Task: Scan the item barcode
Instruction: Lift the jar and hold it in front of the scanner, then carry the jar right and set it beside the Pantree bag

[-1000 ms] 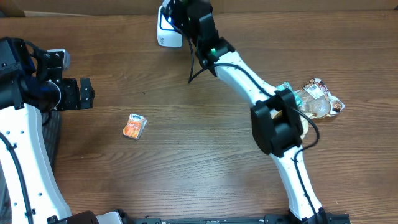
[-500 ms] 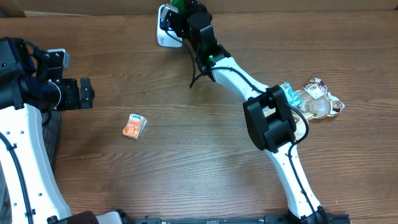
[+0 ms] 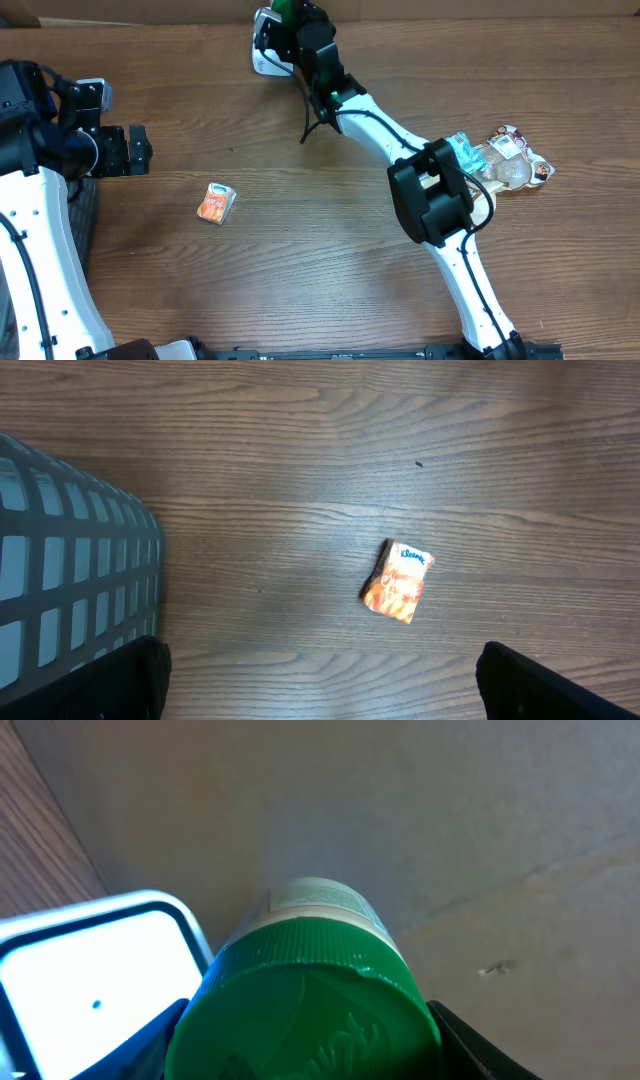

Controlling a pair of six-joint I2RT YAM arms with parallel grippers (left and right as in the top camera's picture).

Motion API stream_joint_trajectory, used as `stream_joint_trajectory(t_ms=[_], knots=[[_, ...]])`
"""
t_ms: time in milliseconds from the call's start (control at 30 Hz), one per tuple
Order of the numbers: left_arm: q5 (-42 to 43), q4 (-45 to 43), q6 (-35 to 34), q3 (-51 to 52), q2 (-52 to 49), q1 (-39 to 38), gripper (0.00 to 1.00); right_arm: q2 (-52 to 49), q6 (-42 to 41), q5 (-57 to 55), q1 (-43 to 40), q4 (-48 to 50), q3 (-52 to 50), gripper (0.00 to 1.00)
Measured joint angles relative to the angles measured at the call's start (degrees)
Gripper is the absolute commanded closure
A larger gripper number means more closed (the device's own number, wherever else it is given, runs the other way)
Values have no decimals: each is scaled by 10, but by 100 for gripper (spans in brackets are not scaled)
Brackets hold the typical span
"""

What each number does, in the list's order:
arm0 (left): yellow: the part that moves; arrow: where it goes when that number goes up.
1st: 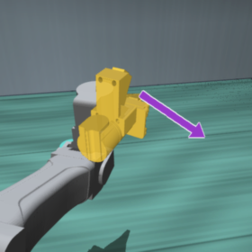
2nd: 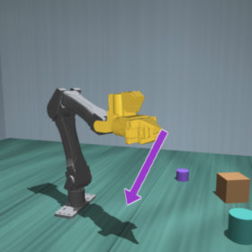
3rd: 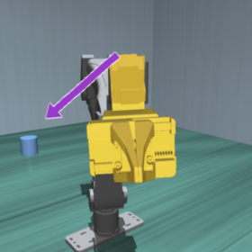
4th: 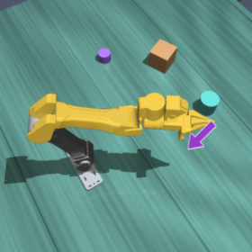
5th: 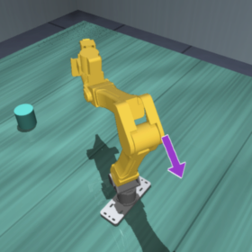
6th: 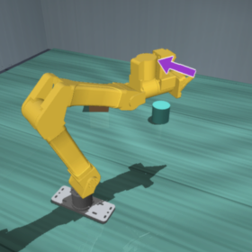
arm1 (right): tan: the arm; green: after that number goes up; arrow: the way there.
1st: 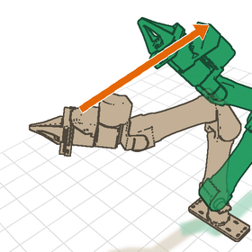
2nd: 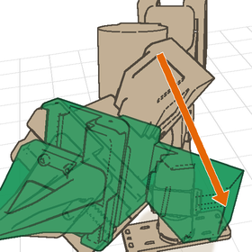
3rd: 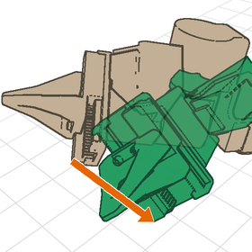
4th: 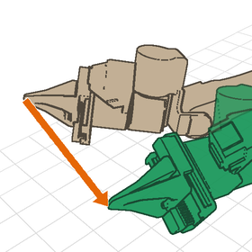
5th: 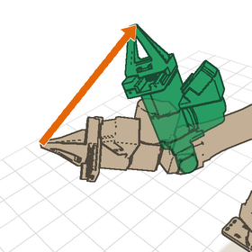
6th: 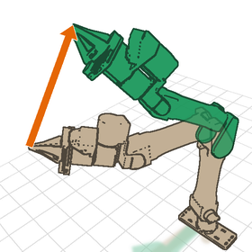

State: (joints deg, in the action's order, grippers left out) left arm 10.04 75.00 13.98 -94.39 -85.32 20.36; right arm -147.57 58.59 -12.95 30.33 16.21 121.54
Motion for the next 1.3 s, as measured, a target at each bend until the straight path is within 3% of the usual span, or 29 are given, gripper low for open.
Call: stream_joint_trajectory(t_ms=[200,367,533,633,867,1033,1300], knots=[[0,0,0,0,0,0,0,39,-76,-38,13,-64,0,57],[0,0,0,0,0,0,0,134,-154,-74,23,-192,0,63],[0,-1,0,0,0,0,0,265,-316,-89,46,-415,4,63],[0,0,0,0,0,0,0,329,-440,-83,59,-579,6,53],[0,0,0,0,0,0,0,366,-672,-42,53,-894,6,58],[0,0,0,0,0,0,0,365,-773,-6,42,-983,-51,58],[0,0,0,0,0,0,0,364,-844,26,21,-960,-234,58]])
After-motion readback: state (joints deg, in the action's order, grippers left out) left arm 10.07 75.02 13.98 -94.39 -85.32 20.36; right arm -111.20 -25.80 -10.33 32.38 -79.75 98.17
